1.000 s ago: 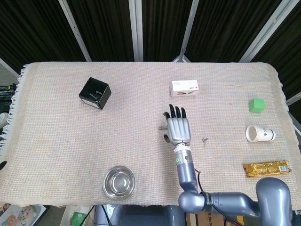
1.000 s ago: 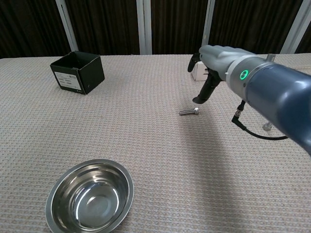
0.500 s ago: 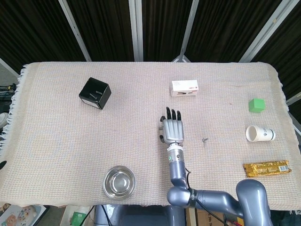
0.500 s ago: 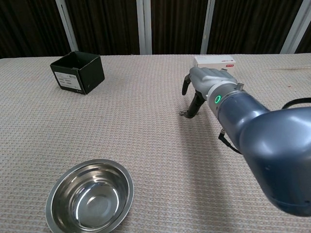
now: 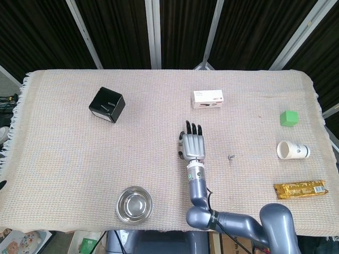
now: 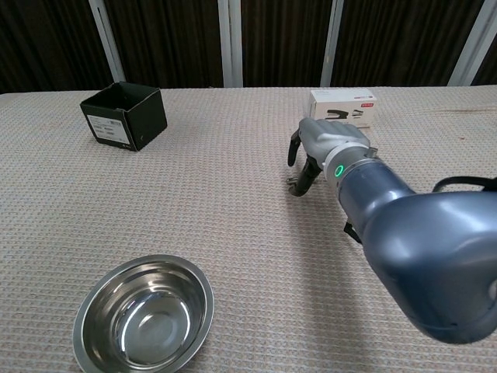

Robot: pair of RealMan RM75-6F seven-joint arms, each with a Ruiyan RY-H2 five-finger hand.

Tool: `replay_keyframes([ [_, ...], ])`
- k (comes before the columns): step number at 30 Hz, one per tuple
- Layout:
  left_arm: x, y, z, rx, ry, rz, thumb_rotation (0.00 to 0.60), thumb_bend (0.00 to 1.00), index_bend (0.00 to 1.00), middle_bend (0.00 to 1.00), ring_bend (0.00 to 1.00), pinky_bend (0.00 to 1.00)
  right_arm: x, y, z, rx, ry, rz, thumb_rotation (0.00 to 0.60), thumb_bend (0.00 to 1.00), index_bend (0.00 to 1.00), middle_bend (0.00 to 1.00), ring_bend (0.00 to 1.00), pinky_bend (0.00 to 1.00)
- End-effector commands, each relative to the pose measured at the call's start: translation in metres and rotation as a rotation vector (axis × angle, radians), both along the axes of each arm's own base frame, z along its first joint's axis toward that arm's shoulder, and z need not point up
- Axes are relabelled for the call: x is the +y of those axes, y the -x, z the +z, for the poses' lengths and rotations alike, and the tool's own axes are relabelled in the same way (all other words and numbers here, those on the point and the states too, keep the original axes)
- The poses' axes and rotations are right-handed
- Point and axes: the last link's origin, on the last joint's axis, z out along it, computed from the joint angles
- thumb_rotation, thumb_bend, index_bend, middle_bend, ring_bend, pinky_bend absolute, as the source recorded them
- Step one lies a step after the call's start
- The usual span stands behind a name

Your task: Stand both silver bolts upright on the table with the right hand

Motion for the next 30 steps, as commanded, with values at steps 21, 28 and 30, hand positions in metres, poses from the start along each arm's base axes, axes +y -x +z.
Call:
replay_keyframes([
  [21, 0.001, 0.0, 0.0, 0.004, -0.004, 0.006, 0.6, 0.07, 0.2, 0.13, 0.02, 0.03, -0.015, 0.003, -0.01, -0.013, 0.012, -0.024, 0.6, 0.32, 0.52, 0.0, 0.04, 0.0],
  [28, 0.001, 0.001, 0.001, 0.004, -0.009, 0.01, 0.6, 0.06, 0.2, 0.13, 0.02, 0.03, -0.017, 0.002, -0.013, -0.018, 0.008, -0.022, 0.6, 0.32, 0.52, 0.0, 0.04, 0.01],
  [30, 0.001, 0.001, 0.001, 0.004, -0.009, 0.01, 0.6, 0.07, 0.2, 0.13, 0.02, 0.03, -0.017, 0.002, -0.014, -0.017, 0.005, -0.024, 0.6, 0.32, 0.53, 0.0, 0.04, 0.01],
])
